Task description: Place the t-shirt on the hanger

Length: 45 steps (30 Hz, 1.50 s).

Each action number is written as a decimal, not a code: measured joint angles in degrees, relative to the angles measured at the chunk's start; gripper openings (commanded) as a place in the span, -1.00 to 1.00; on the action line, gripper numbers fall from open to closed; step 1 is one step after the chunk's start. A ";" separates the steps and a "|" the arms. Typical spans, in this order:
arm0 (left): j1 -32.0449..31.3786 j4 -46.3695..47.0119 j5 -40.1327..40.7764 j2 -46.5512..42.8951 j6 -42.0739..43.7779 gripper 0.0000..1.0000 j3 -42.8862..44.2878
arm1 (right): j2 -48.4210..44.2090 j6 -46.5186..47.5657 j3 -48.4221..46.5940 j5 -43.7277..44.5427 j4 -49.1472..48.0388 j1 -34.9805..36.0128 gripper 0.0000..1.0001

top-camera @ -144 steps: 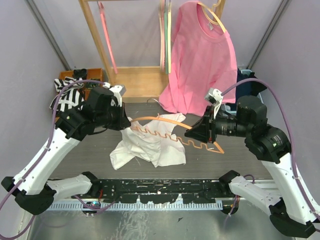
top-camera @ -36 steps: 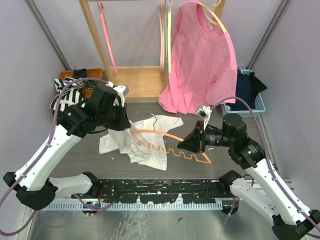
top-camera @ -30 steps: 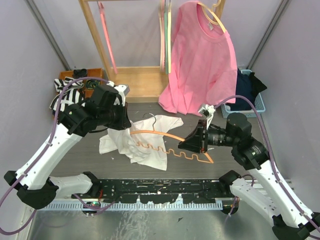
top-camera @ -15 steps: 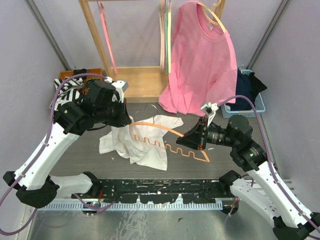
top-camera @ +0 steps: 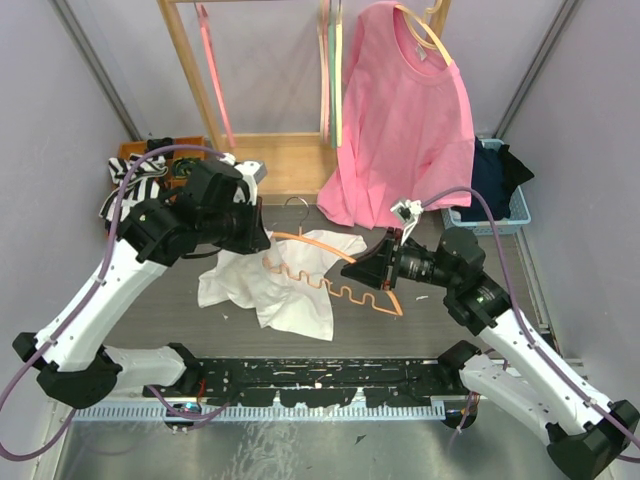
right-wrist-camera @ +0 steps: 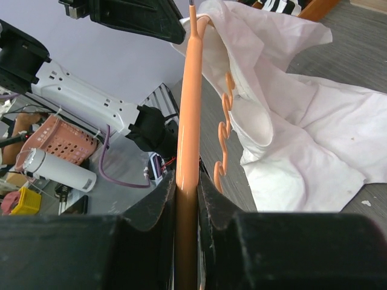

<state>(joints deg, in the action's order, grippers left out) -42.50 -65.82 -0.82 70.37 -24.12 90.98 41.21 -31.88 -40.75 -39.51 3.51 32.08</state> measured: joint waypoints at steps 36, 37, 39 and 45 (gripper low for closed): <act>-5.66 0.44 0.83 0.57 -1.44 -0.73 7.74 | -1.73 -4.39 14.12 10.27 -29.38 13.84 -0.98; -5.66 0.59 0.94 0.35 -1.42 -0.64 7.74 | -1.92 -4.61 14.12 10.25 -29.46 13.84 -0.98; -5.66 1.07 1.44 -0.31 -1.20 -0.47 7.74 | -2.45 -4.92 14.12 10.23 -29.59 13.84 -0.98; -5.66 1.62 3.85 -3.37 -0.79 -0.22 7.74 | -3.48 -4.98 14.12 10.29 -30.08 13.84 -0.98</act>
<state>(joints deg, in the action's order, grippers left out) -48.16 -64.20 3.03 67.00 -24.91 98.72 37.74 -36.86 -26.63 -29.21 -26.57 45.91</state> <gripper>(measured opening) 0.347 0.218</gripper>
